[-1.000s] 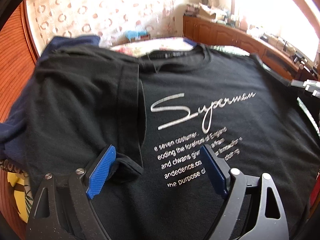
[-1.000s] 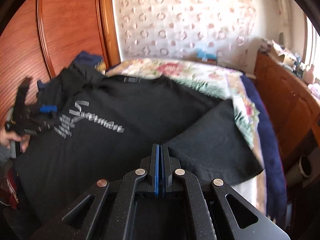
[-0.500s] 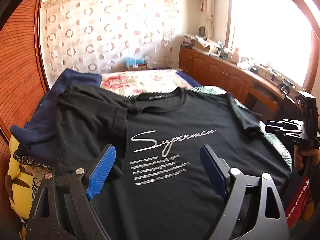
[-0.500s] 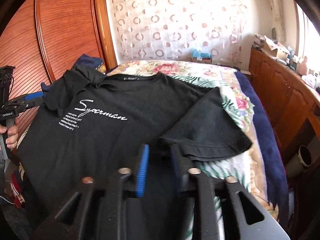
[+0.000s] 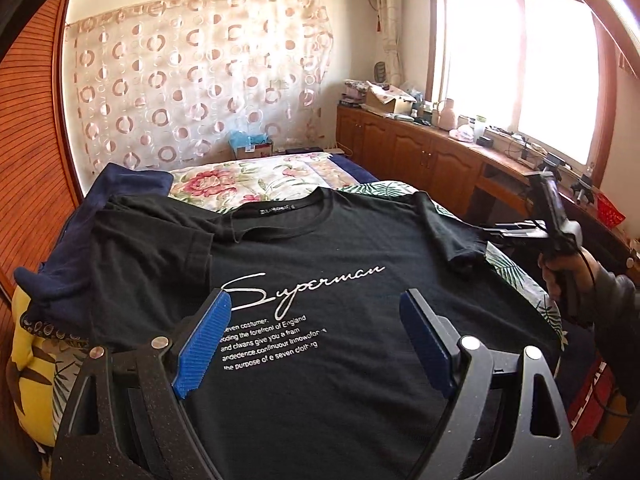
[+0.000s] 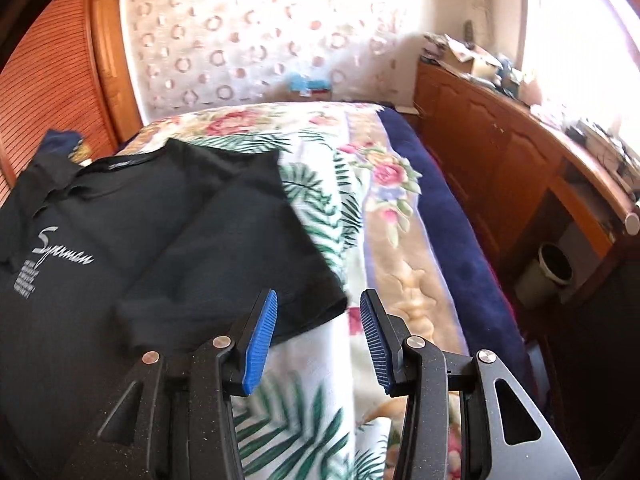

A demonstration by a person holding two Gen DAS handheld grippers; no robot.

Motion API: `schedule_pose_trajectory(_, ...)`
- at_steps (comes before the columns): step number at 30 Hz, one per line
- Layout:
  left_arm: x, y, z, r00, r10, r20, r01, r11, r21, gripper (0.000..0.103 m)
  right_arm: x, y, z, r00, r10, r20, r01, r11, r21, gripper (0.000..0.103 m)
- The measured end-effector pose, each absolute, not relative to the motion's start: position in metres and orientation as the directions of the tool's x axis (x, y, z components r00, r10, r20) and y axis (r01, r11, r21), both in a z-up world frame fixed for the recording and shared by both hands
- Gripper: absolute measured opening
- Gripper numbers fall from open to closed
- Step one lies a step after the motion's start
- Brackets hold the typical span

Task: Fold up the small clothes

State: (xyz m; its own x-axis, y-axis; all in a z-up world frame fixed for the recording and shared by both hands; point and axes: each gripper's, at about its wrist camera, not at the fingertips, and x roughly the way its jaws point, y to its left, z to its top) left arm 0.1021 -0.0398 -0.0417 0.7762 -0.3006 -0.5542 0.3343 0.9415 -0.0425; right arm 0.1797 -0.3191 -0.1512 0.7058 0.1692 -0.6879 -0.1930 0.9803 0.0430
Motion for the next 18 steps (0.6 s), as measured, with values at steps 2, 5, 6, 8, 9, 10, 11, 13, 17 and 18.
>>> schedule_pose_trajectory(2,0.103,-0.043,-0.044,0.774,-0.297,-0.559,0.336,0.941,-0.035,0.087,0.187,-0.321,-0.155,0.697,0.164,-0.699,-0.166,0.984,0.066,0.045)
schedule_pose_trajectory(5,0.102,-0.044,-0.045,0.769,-0.301,-0.564,0.340,0.940,-0.038,0.087,0.194,-0.318,-0.159,0.680,0.181,-0.710,-0.174,0.981,0.083,0.044)
schedule_pose_trajectory(6,0.102,-0.043,-0.045,0.768,-0.304,-0.565,0.341,0.939,-0.041,0.087,0.197,-0.316,-0.157,0.675,0.178,-0.716,-0.176,0.981,0.078,0.040)
schedule_pose_trajectory(8,0.102,-0.041,-0.045,0.768,-0.304,-0.564,0.338,0.940,-0.046,0.087,0.201,-0.311,-0.156,0.664,0.193,-0.722,-0.199,0.977,0.078,0.026)
schedule_pose_trajectory(9,0.102,-0.041,-0.045,0.769,-0.301,-0.564,0.335,0.941,-0.046,0.087,0.201,-0.307,-0.157,0.664,0.195,-0.722,-0.209,0.975,0.072,0.021)
schedule_pose_trajectory(10,0.102,-0.039,-0.045,0.770,-0.299,-0.563,0.332,0.942,-0.047,0.087,0.202,-0.305,-0.156,0.662,0.201,-0.722,-0.223,0.973,0.067,0.013)
schedule_pose_trajectory(11,0.101,-0.038,-0.045,0.772,-0.299,-0.562,0.330,0.943,-0.049,0.087,0.203,-0.303,-0.155,0.663,0.195,-0.723,-0.230,0.972,0.052,0.005)
schedule_pose_trajectory(13,0.099,-0.036,-0.044,0.775,-0.298,-0.558,0.325,0.944,-0.052,0.087,0.207,-0.304,-0.150,0.658,0.215,-0.721,-0.257,0.965,0.054,0.004)
schedule_pose_trajectory(17,0.098,-0.030,-0.044,0.781,-0.290,-0.553,0.313,0.948,-0.054,0.087,0.194,-0.292,-0.118,0.673,0.308,-0.673,-0.354,0.932,0.073,0.003)
schedule_pose_trajectory(18,0.098,-0.029,-0.044,0.781,-0.290,-0.552,0.312,0.949,-0.057,0.087,0.189,-0.283,-0.109,0.673,0.337,-0.658,-0.385,0.920,0.077,0.003)
